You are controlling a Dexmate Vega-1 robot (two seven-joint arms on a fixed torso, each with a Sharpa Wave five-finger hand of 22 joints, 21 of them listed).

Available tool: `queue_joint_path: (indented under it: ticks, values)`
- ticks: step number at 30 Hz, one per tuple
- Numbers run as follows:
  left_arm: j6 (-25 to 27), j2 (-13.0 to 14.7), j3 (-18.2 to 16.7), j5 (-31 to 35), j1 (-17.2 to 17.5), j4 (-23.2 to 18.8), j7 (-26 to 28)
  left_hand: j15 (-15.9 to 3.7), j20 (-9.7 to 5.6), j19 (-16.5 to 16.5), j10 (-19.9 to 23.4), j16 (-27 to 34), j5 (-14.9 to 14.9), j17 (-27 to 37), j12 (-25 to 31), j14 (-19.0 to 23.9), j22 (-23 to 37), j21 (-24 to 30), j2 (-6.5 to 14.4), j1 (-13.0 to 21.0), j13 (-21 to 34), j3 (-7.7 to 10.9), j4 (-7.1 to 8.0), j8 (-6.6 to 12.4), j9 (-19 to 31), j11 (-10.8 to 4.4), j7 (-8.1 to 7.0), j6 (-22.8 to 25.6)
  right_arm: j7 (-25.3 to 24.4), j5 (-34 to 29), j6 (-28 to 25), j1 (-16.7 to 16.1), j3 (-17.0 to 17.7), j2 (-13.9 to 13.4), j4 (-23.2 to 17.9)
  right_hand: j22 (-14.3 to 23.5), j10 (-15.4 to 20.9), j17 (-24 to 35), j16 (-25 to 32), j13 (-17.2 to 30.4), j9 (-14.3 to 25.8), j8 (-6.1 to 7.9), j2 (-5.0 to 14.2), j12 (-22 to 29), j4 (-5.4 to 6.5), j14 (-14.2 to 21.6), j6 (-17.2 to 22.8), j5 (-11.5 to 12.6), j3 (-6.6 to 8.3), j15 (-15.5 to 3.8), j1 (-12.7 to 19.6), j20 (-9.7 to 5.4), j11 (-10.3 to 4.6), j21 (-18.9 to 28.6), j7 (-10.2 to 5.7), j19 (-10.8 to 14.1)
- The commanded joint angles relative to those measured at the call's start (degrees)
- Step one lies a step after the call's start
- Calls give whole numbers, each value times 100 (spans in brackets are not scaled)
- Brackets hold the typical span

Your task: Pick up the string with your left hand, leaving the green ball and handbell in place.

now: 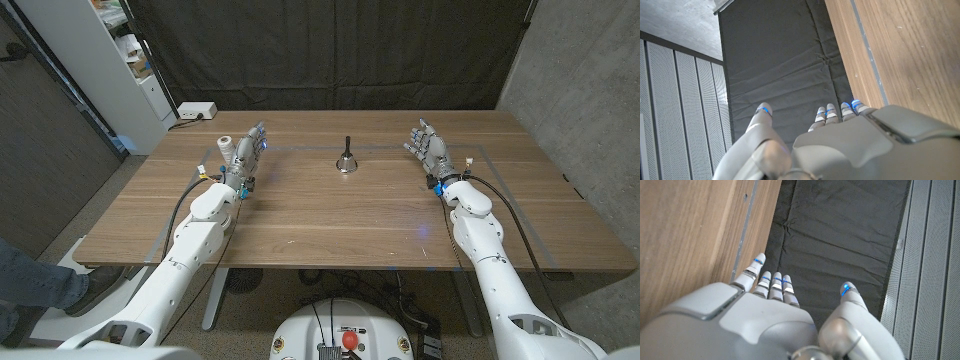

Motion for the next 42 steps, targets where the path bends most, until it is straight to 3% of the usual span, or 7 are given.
queue_joint_path:
  ticks: [1, 42]
  values:
    - [197, -73, -216, 193, 80, -115, -94, -21, 44, 9, 13, 38, -7, 30, 35, 5, 15, -3, 64, 27, 7, 42, 1, 33, 29, -17, 14, 14, 265, -529, -45, 115, 405, 384, 106, 19, -35, 8, 17, 23, 20, 30, 41, -4, 3, -45, 29, 35, 30, 35, 20, -23, 11, -27, -24, 12]
    - [-114, 0, -707, 174, 714, -658, -183, -51, 97, -5, 75, 44, -79, 29, 51, 84, 19, -47, 172, 148, -75, 97, -59, 36, 28, -61, -12, 106, 302, -909, 77, -3, 609, 677, 53, 22, -115, -45, 12, 26, 20, 30, 73, -64, -8, -75, 92, 68, 6, 2, 22, -32, -39, -126, -50, 30]
